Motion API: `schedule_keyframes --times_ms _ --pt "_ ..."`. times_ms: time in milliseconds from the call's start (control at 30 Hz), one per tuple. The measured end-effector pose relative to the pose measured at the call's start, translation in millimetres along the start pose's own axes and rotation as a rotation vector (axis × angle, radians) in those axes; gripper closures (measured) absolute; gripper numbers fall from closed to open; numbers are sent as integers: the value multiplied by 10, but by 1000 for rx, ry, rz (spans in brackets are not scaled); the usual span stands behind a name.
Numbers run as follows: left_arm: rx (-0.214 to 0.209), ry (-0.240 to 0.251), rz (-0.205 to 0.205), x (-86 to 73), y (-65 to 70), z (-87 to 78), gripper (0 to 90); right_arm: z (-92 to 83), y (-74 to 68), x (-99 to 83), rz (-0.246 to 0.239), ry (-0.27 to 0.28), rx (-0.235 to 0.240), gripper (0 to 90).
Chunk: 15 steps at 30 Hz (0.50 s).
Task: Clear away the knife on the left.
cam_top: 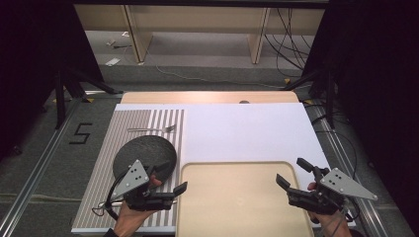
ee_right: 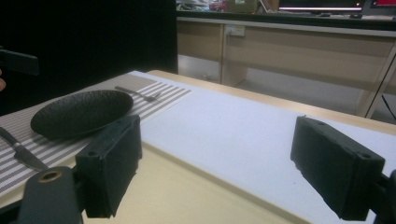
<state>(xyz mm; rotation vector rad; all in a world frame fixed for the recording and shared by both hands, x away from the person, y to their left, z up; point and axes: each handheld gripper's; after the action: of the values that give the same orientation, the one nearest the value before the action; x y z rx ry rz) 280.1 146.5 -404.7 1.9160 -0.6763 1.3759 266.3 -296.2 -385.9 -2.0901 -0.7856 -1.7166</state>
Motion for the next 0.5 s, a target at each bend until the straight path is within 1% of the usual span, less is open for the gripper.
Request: schedule_keyframes --times_ms 300,367,467,500 --pt "-5 -14 7 0 5 6 160 1 -4 1 1 -2 4 174" --pt "-14 -14 -3 8 2 8 160 1 -4 0 1 -3 5 174" --pt "-46 -5 -34 33 2 -5 162 3 -5 -1 3 -6 6 174" --pt "-53 -4 -37 44 0 -11 162 2 -5 -3 3 -7 6 174"
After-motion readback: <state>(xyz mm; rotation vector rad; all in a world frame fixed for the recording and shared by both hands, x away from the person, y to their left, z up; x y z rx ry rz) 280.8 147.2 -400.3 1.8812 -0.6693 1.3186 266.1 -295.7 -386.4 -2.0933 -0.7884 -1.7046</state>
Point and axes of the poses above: each handheld gripper's, and its own axes: z roughly forward along the jaws, x roughly out of its top, y roughly to its right, and after that the axes turned 6 degrees about -z, right-handed
